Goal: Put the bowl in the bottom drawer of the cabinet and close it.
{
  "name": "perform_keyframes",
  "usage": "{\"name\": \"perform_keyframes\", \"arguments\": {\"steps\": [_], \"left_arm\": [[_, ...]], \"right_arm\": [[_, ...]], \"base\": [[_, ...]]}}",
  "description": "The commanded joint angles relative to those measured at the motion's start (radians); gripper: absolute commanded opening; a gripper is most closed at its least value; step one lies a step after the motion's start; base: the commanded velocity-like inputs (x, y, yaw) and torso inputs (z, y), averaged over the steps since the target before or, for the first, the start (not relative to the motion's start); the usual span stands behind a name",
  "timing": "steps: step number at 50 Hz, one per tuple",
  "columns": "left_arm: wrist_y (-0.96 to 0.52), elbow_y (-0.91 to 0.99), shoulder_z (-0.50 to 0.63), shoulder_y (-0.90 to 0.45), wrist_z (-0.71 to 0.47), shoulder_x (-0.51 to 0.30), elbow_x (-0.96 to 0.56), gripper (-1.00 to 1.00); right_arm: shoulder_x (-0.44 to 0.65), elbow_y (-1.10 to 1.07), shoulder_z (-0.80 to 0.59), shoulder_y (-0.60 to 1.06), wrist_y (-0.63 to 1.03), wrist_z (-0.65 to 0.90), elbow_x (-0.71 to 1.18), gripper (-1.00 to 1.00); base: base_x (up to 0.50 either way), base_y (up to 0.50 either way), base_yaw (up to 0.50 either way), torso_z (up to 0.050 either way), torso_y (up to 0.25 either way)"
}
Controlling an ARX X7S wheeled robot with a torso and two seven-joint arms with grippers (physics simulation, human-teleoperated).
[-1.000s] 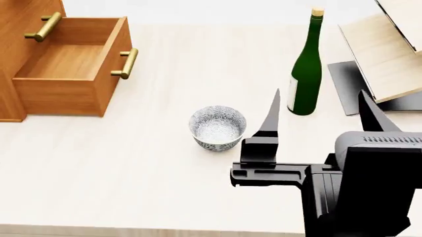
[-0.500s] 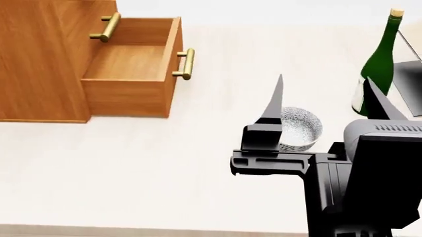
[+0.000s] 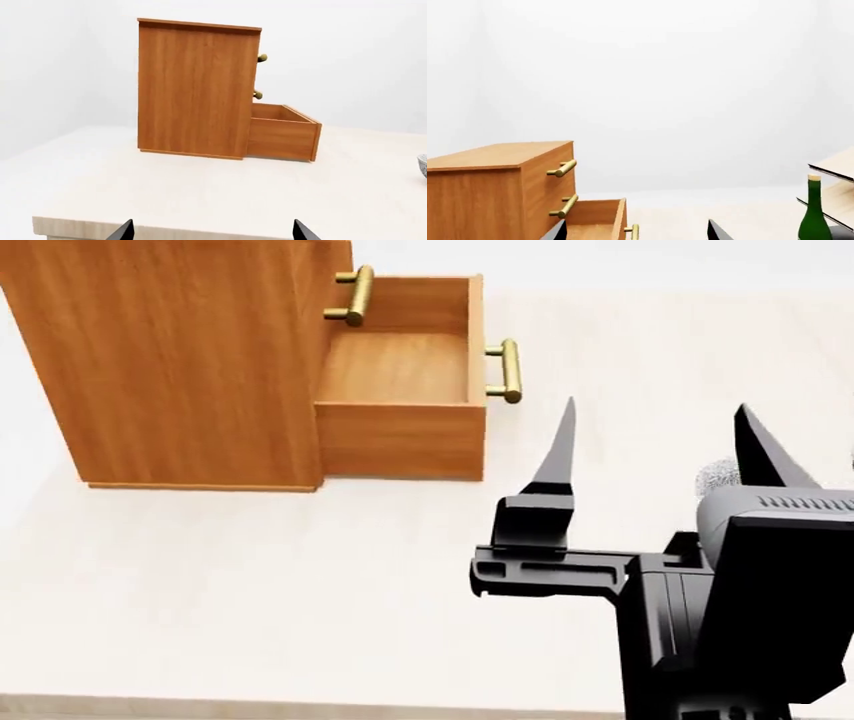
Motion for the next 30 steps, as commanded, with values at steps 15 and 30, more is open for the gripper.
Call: {"name": "perform_keyframes", "arguments": {"steps": [15,30], "left_arm": [[0.005,0.001,0.014,0.0,-0.021,-0.017,-0.001,1.0],[0.005,0.0,0.024,-0.002,-0.034,-0.025,0.004,1.0]], "right_arm": [[0.005,0.009,-0.001,-0.012,-0.013,0.019,0.03,1.0],[0.022,0.033,-0.011,-0.041,-0.047,0.019,0.036,1.0]], "base": [[0.0,0.5,0.0,0.0,0.0],[0.0,0.15,0.0,0.0,0.0]]}}
